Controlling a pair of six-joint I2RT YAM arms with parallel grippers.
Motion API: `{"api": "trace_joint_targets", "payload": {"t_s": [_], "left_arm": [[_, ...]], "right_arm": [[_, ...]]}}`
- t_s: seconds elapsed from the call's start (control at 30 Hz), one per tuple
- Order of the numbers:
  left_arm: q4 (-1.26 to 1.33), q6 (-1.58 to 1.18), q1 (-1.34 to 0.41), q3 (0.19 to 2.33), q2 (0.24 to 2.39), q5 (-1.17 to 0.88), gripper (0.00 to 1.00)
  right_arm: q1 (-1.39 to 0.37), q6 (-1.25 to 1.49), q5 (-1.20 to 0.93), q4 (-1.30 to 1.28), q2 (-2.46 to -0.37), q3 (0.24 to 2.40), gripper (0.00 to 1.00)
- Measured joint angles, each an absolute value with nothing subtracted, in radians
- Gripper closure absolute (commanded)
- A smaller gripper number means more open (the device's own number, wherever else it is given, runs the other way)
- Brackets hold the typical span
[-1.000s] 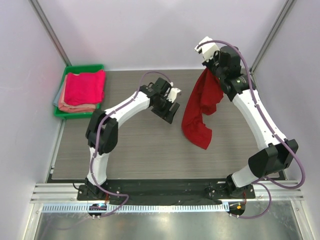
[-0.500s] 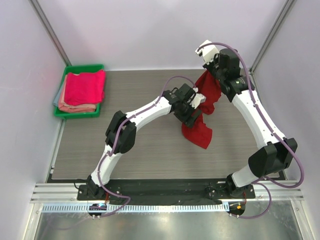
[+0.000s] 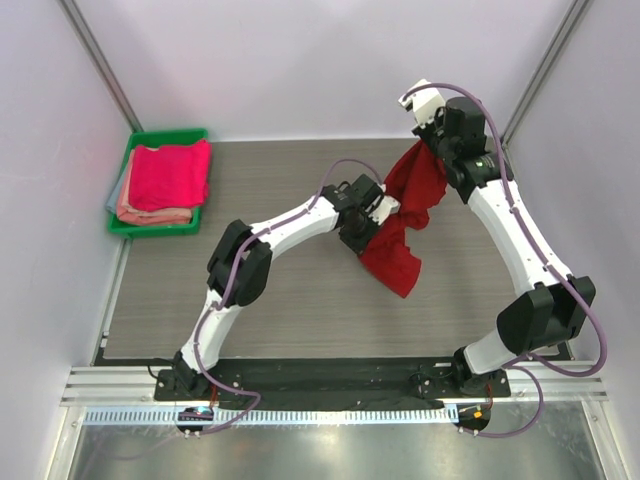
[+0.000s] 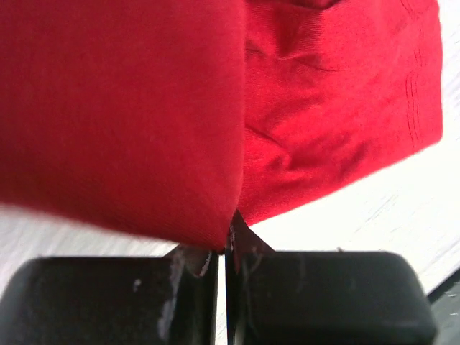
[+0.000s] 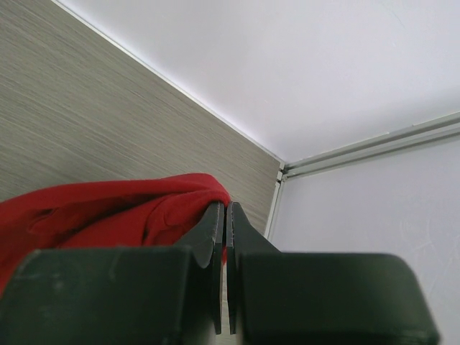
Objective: Fold and stack the t-shirts
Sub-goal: Flatten the tshirt out
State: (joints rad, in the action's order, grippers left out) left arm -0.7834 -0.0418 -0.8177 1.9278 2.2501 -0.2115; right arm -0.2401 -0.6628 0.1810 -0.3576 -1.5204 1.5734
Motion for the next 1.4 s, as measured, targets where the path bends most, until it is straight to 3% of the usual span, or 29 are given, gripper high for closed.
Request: {"api": "trace_joint_targets", "payload": {"t_s": [0.2, 0.47, 0.83, 1.07, 1.13, 1.2, 1.3, 1.4], "left_arm": [[-0.819, 0.06, -0.75, 1.916, 2.115, -0.134, 1.0], [-0.899, 0.249, -0.538, 1.9, 1.675, -0.04, 1.0], [-1.074, 0.41, -0.562, 1.752, 1.346, -0.041, 0.95], [-1.03, 0.474, -0.536, 1.682, 1.601, -0.061, 0.96], [-1.003, 0.48, -0.522, 1.682, 1.719, -0.068, 0.88], [-0.992, 0.48, -0.508, 1.726, 1.846, -0.063, 0.67], [-0.971, 0.443, -0.486, 1.871, 2.045, -0.013, 0.6], [-0.92, 0.399, -0.454, 1.88, 2.077, 0.028, 0.55]], "right_arm": [[-0.24, -0.659, 0.146, -0.382, -1.462, 1.557, 0.99], [-0.24, -0.616, -0.014, -0.491, -1.197, 1.522, 0.99], [-0.246, -0.546, -0.17, -0.716, -0.934, 1.451, 0.99], [-0.246, -0.563, -0.156, -0.699, -1.032, 1.235, 0.99], [-0.245, -0.574, -0.131, -0.67, -1.12, 1.166, 0.99], [-0.24, -0.58, -0.109, -0.643, -1.195, 1.121, 0.99], [-0.225, -0.587, -0.08, -0.598, -1.282, 1.107, 0.99], [-0.2, -0.593, -0.051, -0.538, -1.325, 1.108, 0.99]]}}
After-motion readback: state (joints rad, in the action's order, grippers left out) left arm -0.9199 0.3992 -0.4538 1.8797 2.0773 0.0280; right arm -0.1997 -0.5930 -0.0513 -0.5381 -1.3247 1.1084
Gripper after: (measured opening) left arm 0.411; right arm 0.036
